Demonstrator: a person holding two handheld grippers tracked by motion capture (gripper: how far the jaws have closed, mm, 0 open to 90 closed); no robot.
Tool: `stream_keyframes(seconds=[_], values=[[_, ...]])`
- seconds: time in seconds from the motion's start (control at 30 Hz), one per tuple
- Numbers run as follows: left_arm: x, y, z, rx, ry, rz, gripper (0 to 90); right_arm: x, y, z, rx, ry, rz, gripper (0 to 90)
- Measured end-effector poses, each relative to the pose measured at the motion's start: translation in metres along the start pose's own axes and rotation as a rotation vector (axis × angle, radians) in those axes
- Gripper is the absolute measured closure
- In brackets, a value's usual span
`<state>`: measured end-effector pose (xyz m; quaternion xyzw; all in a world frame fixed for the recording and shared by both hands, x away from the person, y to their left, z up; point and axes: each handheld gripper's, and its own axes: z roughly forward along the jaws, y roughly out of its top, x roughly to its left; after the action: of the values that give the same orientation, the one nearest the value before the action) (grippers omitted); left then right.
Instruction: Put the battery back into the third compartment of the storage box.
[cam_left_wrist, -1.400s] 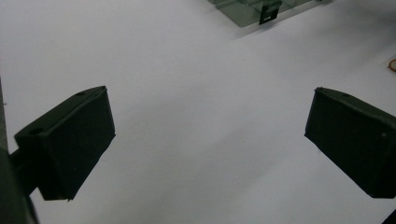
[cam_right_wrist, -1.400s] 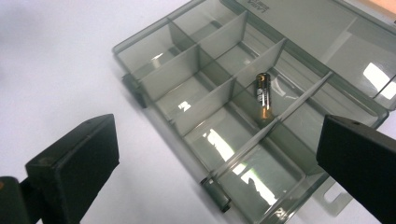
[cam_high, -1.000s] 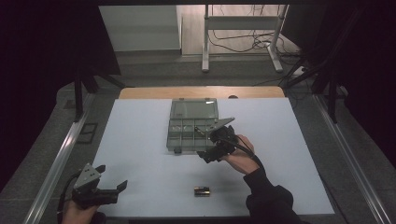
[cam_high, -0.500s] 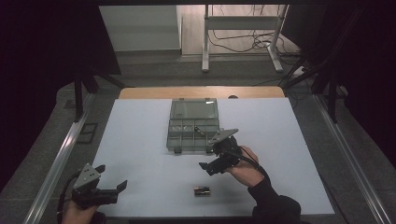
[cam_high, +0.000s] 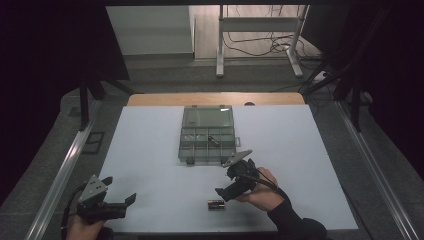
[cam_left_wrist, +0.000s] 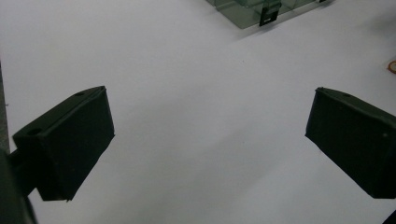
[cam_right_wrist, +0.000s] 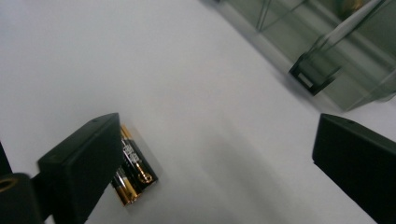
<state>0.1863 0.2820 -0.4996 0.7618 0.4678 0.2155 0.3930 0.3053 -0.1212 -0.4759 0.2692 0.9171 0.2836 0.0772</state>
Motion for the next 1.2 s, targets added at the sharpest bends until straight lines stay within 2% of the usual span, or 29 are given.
stream_keyframes(seconds=[0.17, 0.3, 0.4, 0.6, 0.87, 1.0, 1.2], values=[[0.0, 0.0, 0.0, -0.001, -0.001, -0.001, 1.6, 0.009, -0.003, 0.007, 0.028, 0.004, -0.009, 16.2], [0.0, 0.0, 0.0, 0.0, -0.001, 0.0, 1.5, 0.019, -0.003, 0.013, 0.062, 0.044, -0.056, 29.7], [0.0, 0.0, 0.0, 0.0, -0.001, 0.0, 1.5, 0.024, -0.004, 0.018, 0.099, 0.076, -0.073, 35.5], [0.0, 0.0, 0.0, 0.001, 0.0, 0.004, 1.5, 0.027, -0.003, 0.022, 0.118, 0.125, -0.1, 52.4], [-0.001, 0.0, 0.001, 0.004, 0.001, 0.011, 1.6, 0.032, -0.004, 0.03, 0.145, 0.131, -0.164, 67.6], [-0.001, 0.0, 0.001, 0.004, 0.0, 0.013, 1.7, 0.032, -0.005, 0.036, 0.159, 0.113, -0.192, 75.7], [-0.001, 0.0, 0.001, 0.005, 0.0, 0.014, 1.7, 0.033, -0.005, 0.032, 0.144, 0.092, -0.189, 76.5]])
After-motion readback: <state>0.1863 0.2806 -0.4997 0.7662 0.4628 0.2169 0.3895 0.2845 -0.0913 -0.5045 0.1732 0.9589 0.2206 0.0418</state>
